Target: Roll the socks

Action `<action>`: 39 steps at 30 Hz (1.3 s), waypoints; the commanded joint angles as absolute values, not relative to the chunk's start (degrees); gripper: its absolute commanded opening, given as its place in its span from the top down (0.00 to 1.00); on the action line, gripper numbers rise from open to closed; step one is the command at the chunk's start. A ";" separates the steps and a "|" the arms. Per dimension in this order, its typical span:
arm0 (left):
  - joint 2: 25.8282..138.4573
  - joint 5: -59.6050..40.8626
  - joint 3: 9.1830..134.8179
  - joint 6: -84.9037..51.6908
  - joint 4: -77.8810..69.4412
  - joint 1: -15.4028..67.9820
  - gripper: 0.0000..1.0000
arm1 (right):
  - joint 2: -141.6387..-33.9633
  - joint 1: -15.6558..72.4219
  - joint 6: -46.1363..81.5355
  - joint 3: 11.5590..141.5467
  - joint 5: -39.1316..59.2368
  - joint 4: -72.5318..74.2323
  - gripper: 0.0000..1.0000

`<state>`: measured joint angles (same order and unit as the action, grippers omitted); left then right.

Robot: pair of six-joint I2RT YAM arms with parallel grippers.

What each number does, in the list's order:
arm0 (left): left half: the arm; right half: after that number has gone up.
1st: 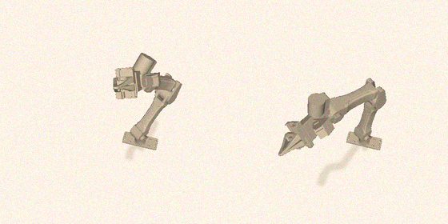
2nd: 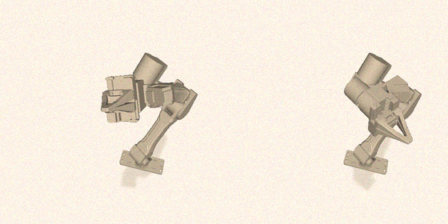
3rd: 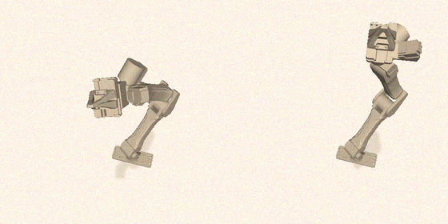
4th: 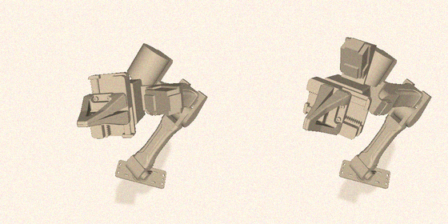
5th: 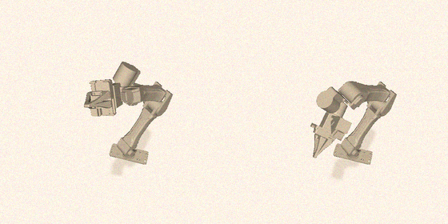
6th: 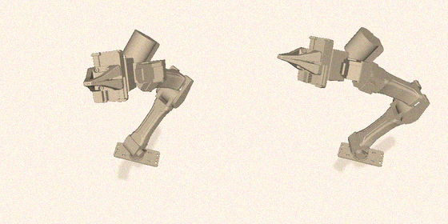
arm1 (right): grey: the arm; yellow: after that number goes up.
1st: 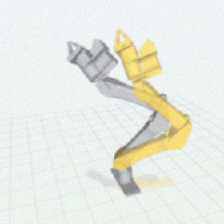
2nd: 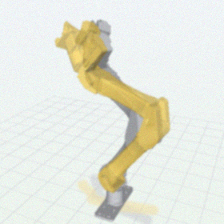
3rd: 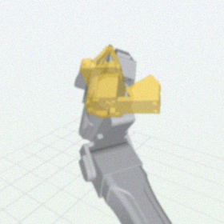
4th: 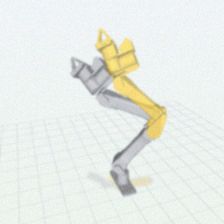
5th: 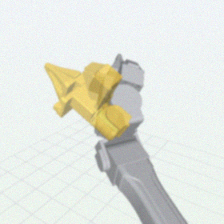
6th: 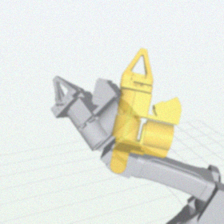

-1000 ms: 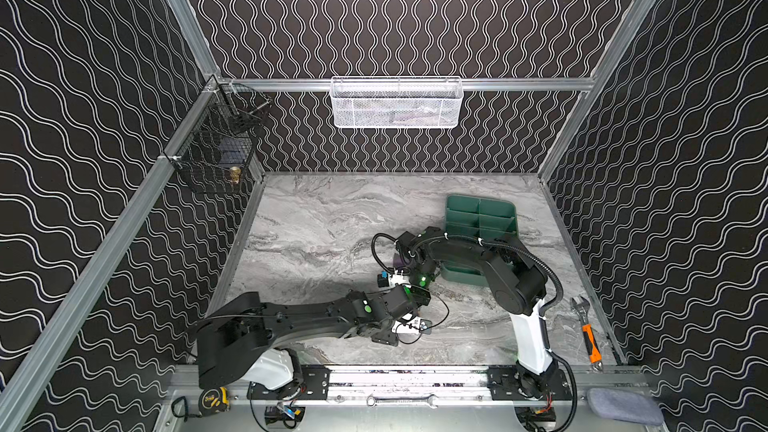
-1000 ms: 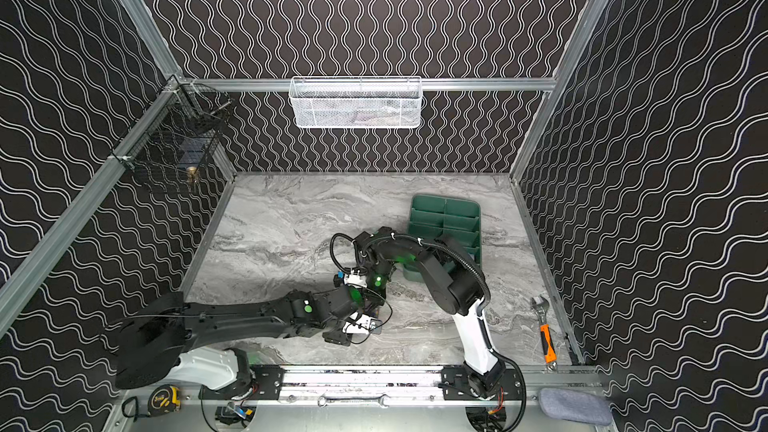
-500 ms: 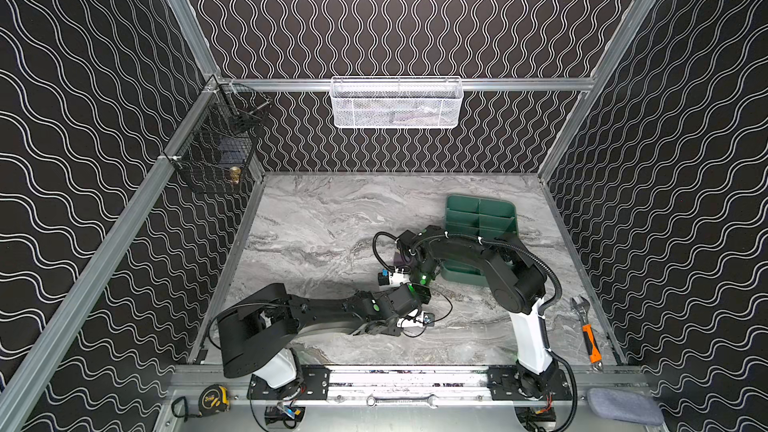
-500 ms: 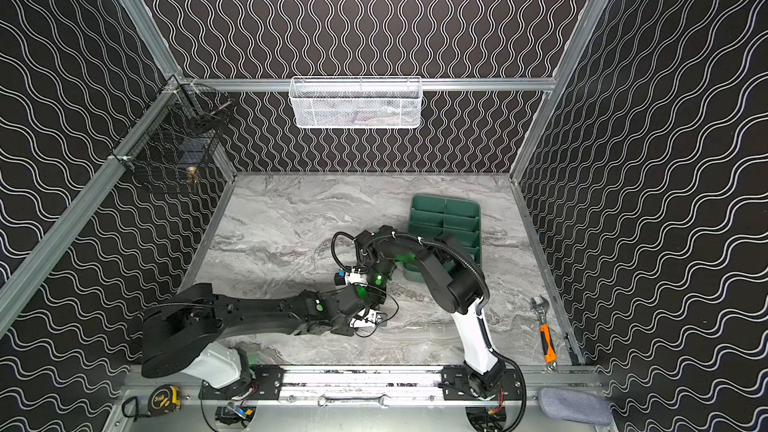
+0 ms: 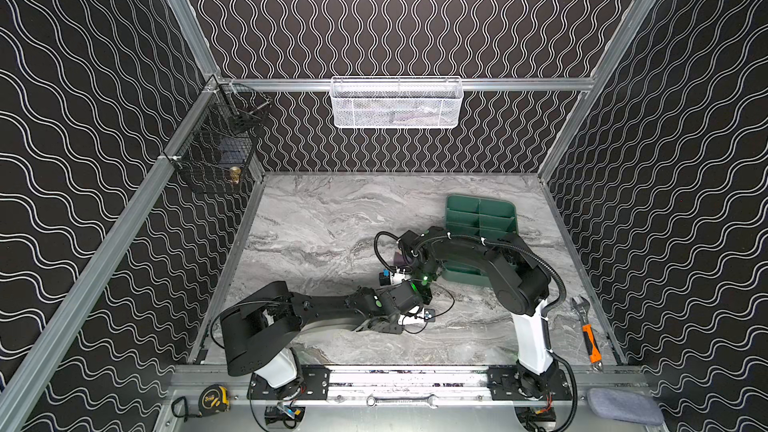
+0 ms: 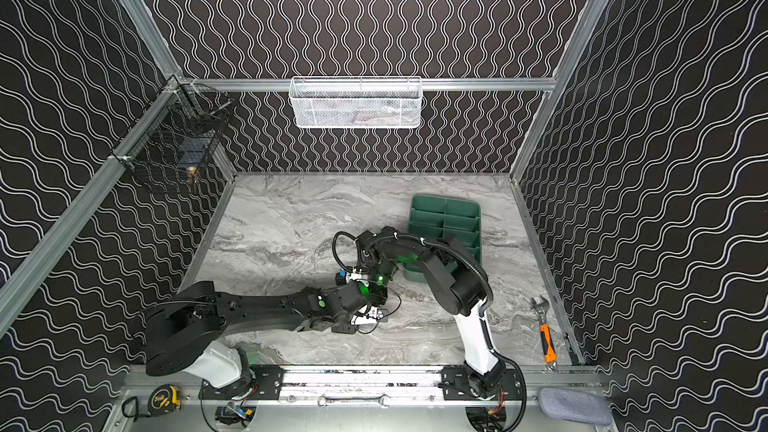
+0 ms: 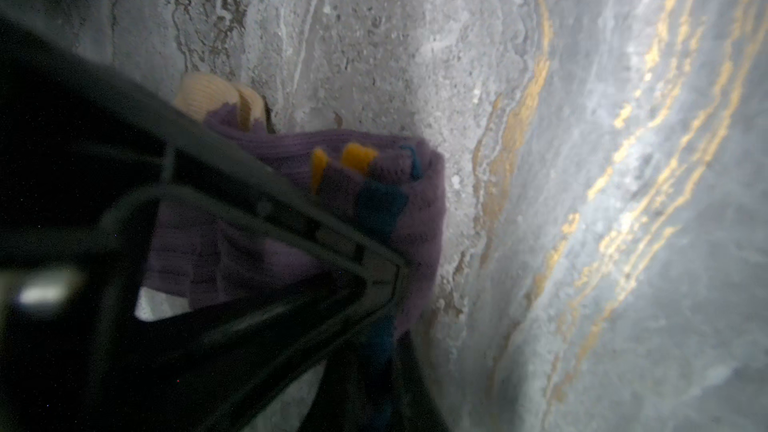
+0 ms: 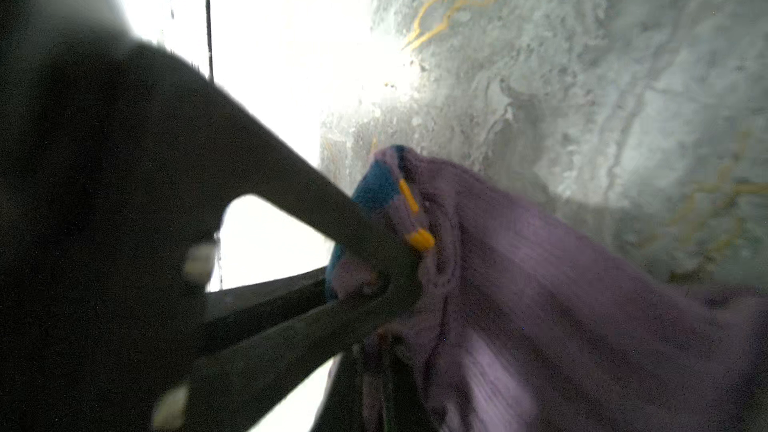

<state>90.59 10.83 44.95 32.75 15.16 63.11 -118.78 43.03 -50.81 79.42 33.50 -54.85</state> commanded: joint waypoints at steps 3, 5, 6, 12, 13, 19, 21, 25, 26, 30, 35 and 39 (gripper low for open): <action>92.78 -1.78 45.57 29.45 20.65 60.42 1.00 | -113.04 42.60 -50.37 73.75 30.48 -45.52 0.63; 93.33 -3.75 46.01 29.23 21.35 59.22 1.00 | -110.29 42.18 -50.13 71.78 30.67 -44.59 0.37; 93.46 -4.63 46.26 29.26 21.67 58.71 1.00 | -109.17 41.87 -50.16 70.96 30.98 -44.43 0.35; 93.61 -6.62 46.76 29.02 22.98 55.55 1.00 | -99.67 39.83 -48.16 65.53 28.22 -38.89 0.34; 93.56 -6.72 46.76 29.11 23.20 55.22 1.00 | -97.72 39.30 -47.82 64.34 27.03 -37.49 0.34; 95.74 -7.95 49.12 28.27 26.30 53.58 1.00 | -84.31 34.10 -44.05 57.59 17.21 -26.92 0.34; 98.14 -8.31 51.87 27.53 29.79 52.86 1.00 | -79.16 32.52 -41.46 53.59 11.15 -21.52 0.33; 105.33 -9.34 60.28 23.79 39.55 50.70 1.00 | -67.50 31.89 -37.98 47.35 -1.62 -10.13 0.34; 106.95 -10.97 62.31 22.99 42.10 50.01 1.00 | -63.90 31.98 -38.43 45.37 -3.15 -7.82 0.35; 111.63 -15.19 66.64 20.17 48.28 46.96 0.99 | -48.88 37.24 -46.82 32.49 -7.18 3.76 0.36; 114.69 -18.68 68.38 18.11 50.20 42.51 0.98 | -37.93 51.23 -60.47 21.73 -17.54 5.77 0.33; 117.04 -19.62 70.03 18.66 50.91 40.17 0.98 | -42.78 62.02 -63.71 21.31 -21.45 0.27 0.34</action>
